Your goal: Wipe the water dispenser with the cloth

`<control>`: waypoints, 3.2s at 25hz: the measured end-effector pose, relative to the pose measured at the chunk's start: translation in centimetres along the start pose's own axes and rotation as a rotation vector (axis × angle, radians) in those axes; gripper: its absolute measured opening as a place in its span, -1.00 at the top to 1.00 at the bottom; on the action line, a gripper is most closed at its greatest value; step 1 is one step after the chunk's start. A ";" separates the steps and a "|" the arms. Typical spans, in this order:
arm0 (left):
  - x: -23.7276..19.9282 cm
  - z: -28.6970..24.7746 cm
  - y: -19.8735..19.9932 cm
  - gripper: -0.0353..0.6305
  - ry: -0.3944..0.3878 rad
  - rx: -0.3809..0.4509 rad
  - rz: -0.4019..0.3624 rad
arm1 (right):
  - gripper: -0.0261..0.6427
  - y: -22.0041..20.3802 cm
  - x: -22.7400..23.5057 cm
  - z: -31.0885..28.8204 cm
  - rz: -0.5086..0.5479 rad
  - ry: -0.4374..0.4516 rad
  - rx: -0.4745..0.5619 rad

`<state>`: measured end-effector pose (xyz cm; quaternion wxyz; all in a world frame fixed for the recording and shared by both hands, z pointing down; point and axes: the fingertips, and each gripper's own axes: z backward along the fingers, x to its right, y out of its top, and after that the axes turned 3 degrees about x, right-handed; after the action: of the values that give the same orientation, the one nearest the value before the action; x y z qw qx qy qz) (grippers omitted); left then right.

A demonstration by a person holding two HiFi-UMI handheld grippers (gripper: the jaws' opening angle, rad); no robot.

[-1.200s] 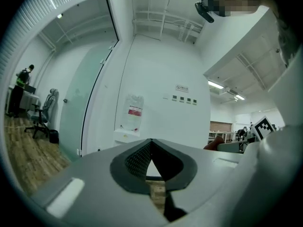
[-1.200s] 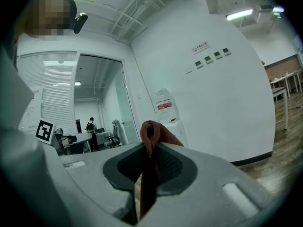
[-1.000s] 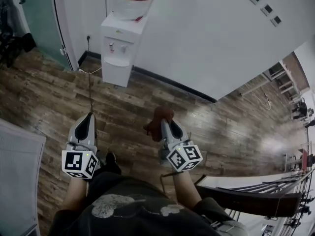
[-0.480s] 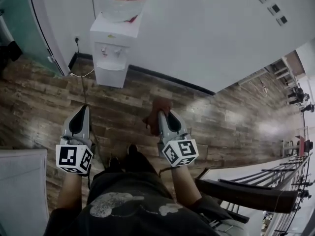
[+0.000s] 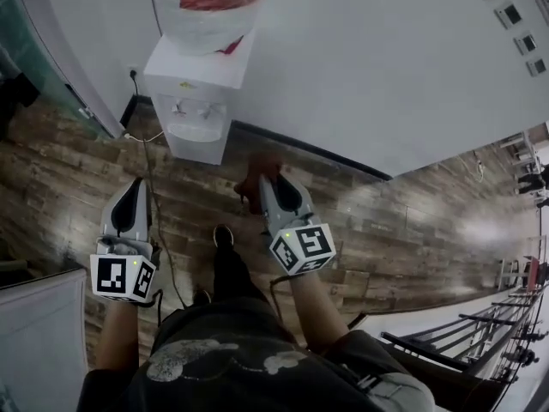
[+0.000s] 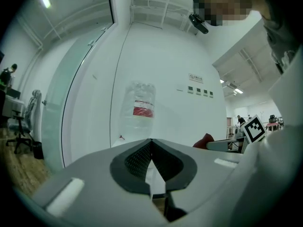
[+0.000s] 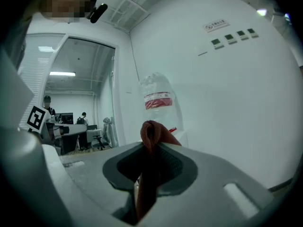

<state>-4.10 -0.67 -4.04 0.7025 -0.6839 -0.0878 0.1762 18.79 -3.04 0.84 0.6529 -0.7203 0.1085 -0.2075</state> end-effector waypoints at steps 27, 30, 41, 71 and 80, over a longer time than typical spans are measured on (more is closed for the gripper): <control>-14.1 -17.3 -21.9 0.84 0.068 -0.038 -0.001 | 0.79 -21.1 8.4 -24.3 0.081 0.061 -0.002; -16.0 -16.8 -26.9 0.84 0.077 -0.049 0.014 | 0.79 -26.7 9.2 -25.3 0.090 0.044 -0.024; -21.0 -16.4 -44.1 0.84 0.075 -0.023 0.023 | 0.79 -44.4 12.3 -27.6 0.131 0.035 -0.054; -24.3 -16.1 -70.6 0.84 0.040 -0.171 0.115 | 0.79 -74.7 14.9 -29.0 0.075 0.144 -0.345; -23.6 -18.1 -58.0 0.84 -0.002 0.057 0.025 | 0.79 -49.6 7.3 -26.8 0.243 0.212 0.259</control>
<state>-11.85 -26.27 55.42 0.7194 -0.6645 -0.0748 0.1878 7.80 -23.97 52.55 0.7453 -0.5860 0.2350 -0.2144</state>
